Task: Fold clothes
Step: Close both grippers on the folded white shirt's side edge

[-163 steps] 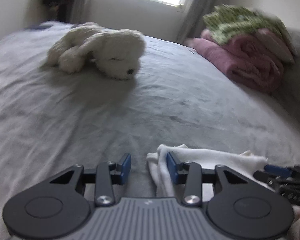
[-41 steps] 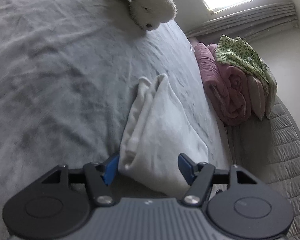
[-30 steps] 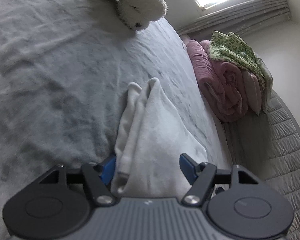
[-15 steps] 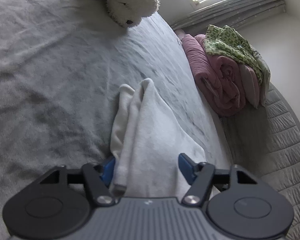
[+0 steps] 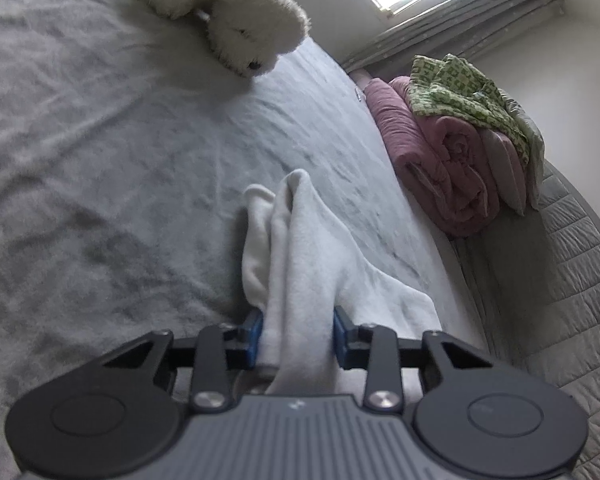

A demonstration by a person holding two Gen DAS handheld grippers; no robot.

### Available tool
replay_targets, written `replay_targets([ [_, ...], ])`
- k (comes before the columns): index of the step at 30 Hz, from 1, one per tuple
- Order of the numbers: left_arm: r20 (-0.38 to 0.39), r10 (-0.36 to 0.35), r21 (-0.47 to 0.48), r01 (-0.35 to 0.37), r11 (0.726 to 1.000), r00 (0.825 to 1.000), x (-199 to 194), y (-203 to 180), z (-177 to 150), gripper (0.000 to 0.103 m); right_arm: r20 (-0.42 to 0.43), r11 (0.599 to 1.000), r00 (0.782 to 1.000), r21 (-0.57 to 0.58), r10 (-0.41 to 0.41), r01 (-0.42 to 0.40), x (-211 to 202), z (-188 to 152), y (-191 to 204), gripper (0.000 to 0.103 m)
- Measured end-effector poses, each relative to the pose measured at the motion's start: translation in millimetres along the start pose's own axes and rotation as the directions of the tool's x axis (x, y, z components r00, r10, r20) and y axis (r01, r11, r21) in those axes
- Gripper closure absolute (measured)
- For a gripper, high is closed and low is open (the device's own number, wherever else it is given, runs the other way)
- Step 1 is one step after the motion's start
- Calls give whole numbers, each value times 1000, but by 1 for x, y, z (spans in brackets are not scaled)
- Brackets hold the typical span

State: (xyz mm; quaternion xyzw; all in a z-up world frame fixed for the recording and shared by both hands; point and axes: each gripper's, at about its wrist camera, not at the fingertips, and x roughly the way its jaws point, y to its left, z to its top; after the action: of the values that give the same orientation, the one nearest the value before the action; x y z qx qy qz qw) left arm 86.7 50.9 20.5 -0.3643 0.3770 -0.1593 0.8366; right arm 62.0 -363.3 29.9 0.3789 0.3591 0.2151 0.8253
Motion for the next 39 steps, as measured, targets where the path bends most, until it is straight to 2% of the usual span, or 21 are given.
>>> replay_targets([
  [5,-6,-12,16,12,1000,1000,-18,-10,-11,71,-3,1000,1000,19,18,-18,-12,4,6,76],
  [10,-21,-15,22,16,1000,1000,-38,-16,-28,71,-51,1000,999,25,19,-18,-27,-3,13,76],
  [14,-43,32,24,-31,999,999,-47,-19,-47,71,-90,999,996,35,1,2,-43,-27,12,76],
  [17,-59,52,15,-51,999,997,-42,-16,-53,70,-121,998,992,49,-25,31,-43,-31,4,76],
  [21,-98,35,-73,-42,996,995,-33,1,-48,65,-151,991,988,130,-21,41,-35,-30,-11,69],
  [27,-123,-1,-105,-12,994,992,-23,8,-42,58,-153,986,988,165,-4,29,-29,-28,-15,62],
  [39,-143,-49,-144,28,989,988,-7,12,-36,55,-144,983,989,186,21,6,-15,-20,-20,61],
])
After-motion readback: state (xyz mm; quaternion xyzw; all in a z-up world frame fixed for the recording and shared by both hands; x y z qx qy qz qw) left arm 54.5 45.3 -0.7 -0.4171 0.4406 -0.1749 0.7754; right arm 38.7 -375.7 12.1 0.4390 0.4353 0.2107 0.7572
